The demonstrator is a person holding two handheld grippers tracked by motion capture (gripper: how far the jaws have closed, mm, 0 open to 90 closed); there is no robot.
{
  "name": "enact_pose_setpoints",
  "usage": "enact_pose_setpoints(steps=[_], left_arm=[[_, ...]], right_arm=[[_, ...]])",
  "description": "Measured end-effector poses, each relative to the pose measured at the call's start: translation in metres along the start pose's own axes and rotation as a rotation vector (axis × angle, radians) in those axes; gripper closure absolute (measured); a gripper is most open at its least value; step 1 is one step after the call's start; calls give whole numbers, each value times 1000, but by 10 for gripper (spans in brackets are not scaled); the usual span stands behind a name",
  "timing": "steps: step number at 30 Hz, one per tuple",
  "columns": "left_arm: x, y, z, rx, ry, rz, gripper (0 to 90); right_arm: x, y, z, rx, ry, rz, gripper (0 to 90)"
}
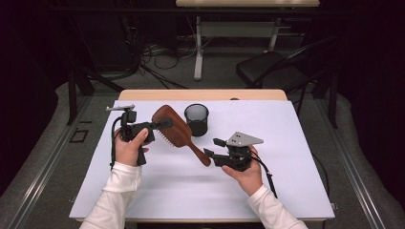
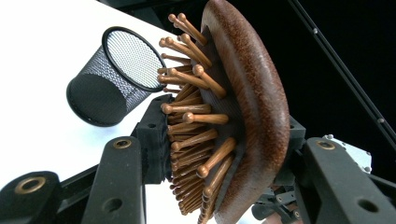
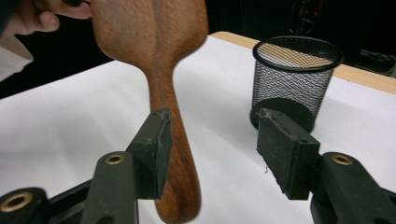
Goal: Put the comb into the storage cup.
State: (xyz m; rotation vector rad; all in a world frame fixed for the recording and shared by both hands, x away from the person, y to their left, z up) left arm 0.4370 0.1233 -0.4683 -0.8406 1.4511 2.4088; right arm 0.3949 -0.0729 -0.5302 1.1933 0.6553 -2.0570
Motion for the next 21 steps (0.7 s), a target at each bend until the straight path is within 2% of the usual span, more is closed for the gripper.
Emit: enact_pose_setpoints(steps=[3, 9, 13, 14, 16, 17, 21], left_arm=[[-1, -1, 2, -2, 5, 0, 515], [-2, -1, 5, -6, 8, -1, 515], [-3, -1, 7, -7, 19, 6, 515], [-3, -1, 8, -6, 21, 4, 515], [-4, 0, 10, -2, 26, 4, 516], [-4, 0, 11, -1, 29, 5, 515], [-6, -1, 14, -5, 41, 8, 515]], right_arm=[[1, 4, 1, 8, -10, -17, 444], [0, 6, 4, -12, -8, -31, 463], [0, 9, 5, 2, -14, -21, 453], [0, 12, 6, 18, -8, -19, 411], [-1, 14, 6, 34, -7, -16, 409], [-2, 16, 7, 34, 1, -33, 396], [-4, 20, 11, 40, 11, -46, 373]])
Point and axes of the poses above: each handheld gripper's, and its own axes: z roughly backward along the jaws, x roughly out of its underside, y roughly to its right, the point moved 9 cm from there along -z, roughly forward along the jaws, and after that the axes turned 7 degrees about -y, right-handed, at the moved point
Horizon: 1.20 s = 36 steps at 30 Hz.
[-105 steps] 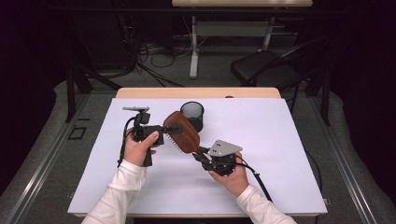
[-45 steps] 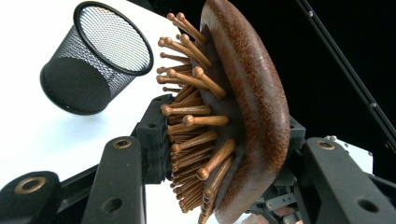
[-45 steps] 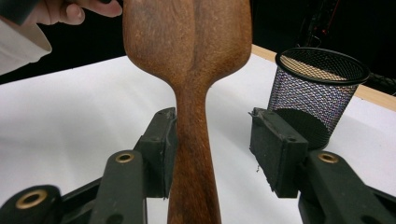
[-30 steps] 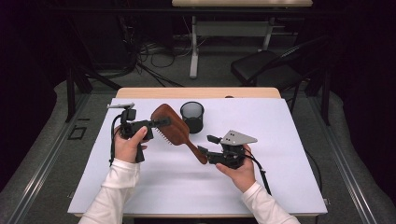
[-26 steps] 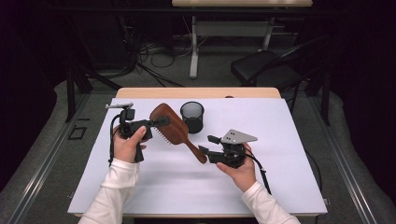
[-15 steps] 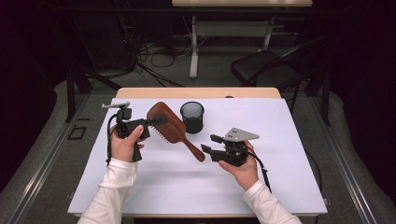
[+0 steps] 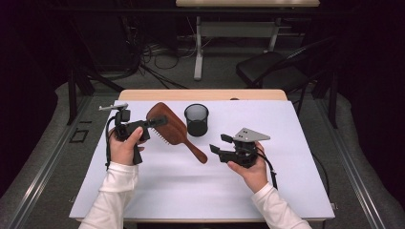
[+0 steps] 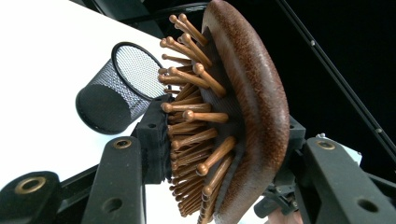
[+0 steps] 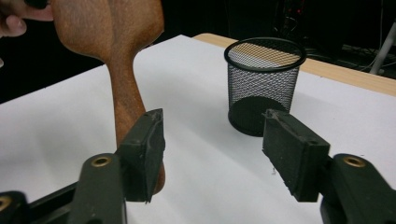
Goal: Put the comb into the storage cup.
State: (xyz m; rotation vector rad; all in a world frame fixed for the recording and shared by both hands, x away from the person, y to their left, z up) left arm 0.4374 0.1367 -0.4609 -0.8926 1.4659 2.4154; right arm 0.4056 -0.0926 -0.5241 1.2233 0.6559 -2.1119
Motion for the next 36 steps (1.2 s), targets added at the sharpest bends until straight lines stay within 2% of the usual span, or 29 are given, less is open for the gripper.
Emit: enact_pose_setpoints(steps=[2, 7, 10, 15, 17, 20, 24, 27, 31, 36], left_arm=[[0, -1, 1, -4, 4, -2, 515], [0, 0, 2, -11, 10, -2, 516], [-1, 1, 2, -12, 13, -5, 515], [-2, 6, -4, -22, 17, -28, 515], [-2, 8, -7, -26, 13, -32, 514], [-2, 10, -13, -42, -5, -41, 514], [-5, 12, -20, -56, -27, -43, 514], [-9, 15, -26, -59, -34, -39, 514], [-14, 16, -32, -70, -46, -46, 514], [-20, 19, -39, -71, -53, -46, 514]], right_arm=[[-1, 3, 2, 0, 9, -18, 354], [-3, 9, 5, 20, 14, -24, 341], [-6, 16, 10, 57, 33, -4, 313], [-9, 26, 16, 89, 46, -20, 254], [-11, 30, 22, 76, 30, -69, 230], [-14, 34, 28, 71, 34, -95, 196], [-18, 37, 34, 69, 44, -115, 151], [-19, 39, 37, 62, 37, -134, 145], [-17, 43, 37, 83, 21, -138, 127], [-17, 46, 39, 72, 14, -165, 114]])
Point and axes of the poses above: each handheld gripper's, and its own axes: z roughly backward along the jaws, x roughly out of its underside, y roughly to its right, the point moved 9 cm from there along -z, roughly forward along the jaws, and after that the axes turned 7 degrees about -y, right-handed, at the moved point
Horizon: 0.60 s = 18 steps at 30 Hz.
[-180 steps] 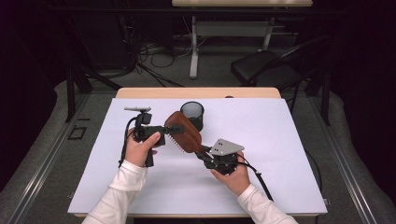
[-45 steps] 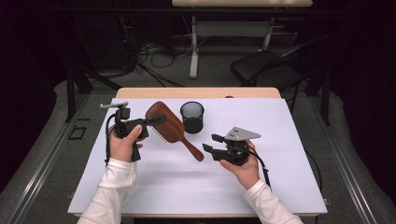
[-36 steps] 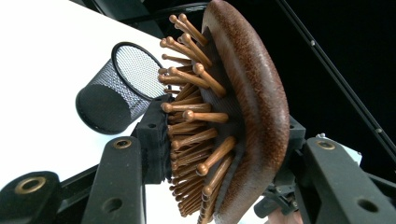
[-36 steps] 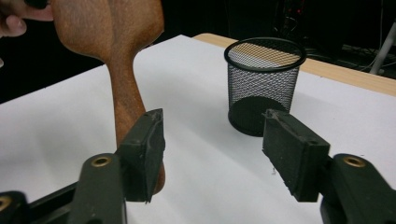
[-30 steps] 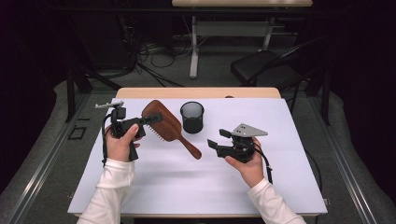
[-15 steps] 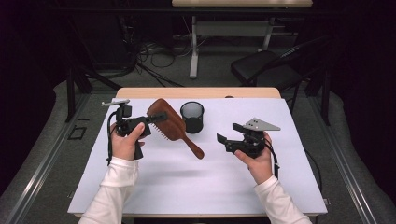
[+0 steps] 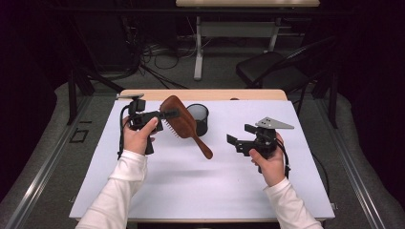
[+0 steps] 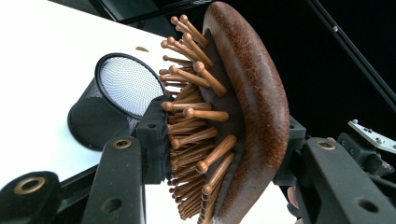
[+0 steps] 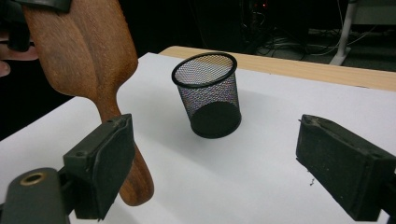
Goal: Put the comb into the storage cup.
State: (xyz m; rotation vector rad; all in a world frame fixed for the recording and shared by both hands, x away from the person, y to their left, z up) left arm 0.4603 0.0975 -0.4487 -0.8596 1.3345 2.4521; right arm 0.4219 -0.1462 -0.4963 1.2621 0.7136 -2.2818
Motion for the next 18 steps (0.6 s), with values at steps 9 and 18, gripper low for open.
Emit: enact_pose_setpoints(steps=[9, 18], left_arm=[[-9, 3, -5, 2, -3, 4, 513], [-19, 3, -6, -17, -1, 5, 513]], right_arm=[[-4, 1, 5, -14, 22, -17, 113], [-6, 0, 9, -37, 34, -30, 80]])
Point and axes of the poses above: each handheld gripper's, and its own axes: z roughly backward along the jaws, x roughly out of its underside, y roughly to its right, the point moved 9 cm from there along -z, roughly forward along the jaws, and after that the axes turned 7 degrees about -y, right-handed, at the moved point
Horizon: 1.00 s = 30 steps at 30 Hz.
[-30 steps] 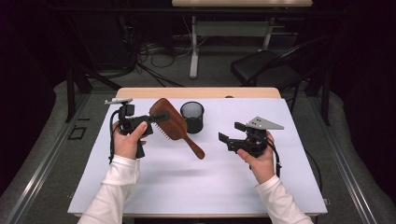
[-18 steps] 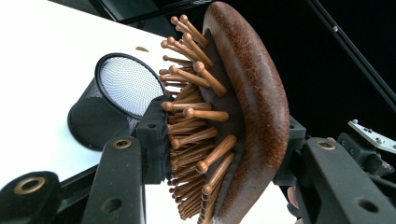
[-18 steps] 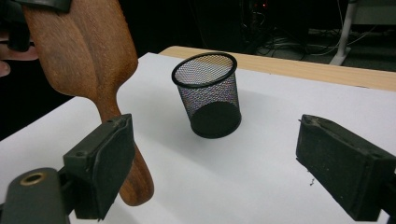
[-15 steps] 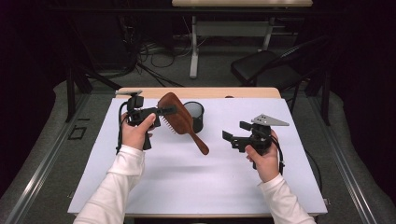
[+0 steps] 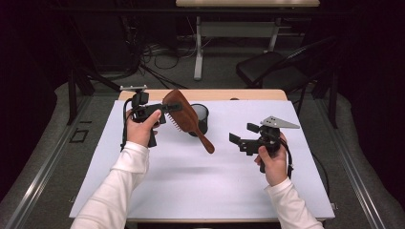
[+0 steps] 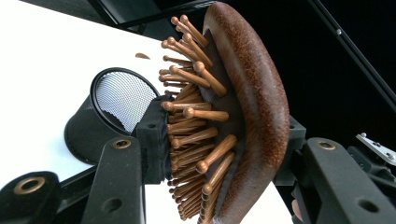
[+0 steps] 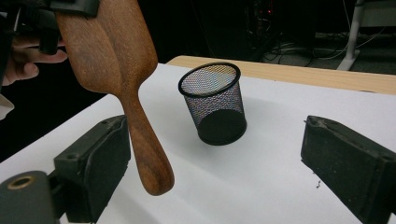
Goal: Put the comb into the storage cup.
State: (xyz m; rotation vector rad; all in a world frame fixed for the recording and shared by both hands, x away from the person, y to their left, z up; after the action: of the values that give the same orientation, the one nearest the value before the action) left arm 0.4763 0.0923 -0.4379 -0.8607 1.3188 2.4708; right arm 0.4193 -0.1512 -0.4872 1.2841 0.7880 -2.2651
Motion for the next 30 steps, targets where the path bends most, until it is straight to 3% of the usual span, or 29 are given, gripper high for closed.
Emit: enact_pose_setpoints(steps=[8, 13, 21, 30], left_arm=[[-6, 3, 0, -13, 4, -4, 513], [-11, 5, 0, -11, 10, -3, 513], [-19, 7, 0, -21, 25, -3, 513], [-35, 10, 3, -51, 50, -29, 513]], right_arm=[[-2, 6, 3, 14, 12, -43, 76], [-2, 6, 3, 10, 11, -40, 0], [-2, 7, 4, 26, 5, -33, 0], [-1, 7, 3, 33, -8, -26, 0]])
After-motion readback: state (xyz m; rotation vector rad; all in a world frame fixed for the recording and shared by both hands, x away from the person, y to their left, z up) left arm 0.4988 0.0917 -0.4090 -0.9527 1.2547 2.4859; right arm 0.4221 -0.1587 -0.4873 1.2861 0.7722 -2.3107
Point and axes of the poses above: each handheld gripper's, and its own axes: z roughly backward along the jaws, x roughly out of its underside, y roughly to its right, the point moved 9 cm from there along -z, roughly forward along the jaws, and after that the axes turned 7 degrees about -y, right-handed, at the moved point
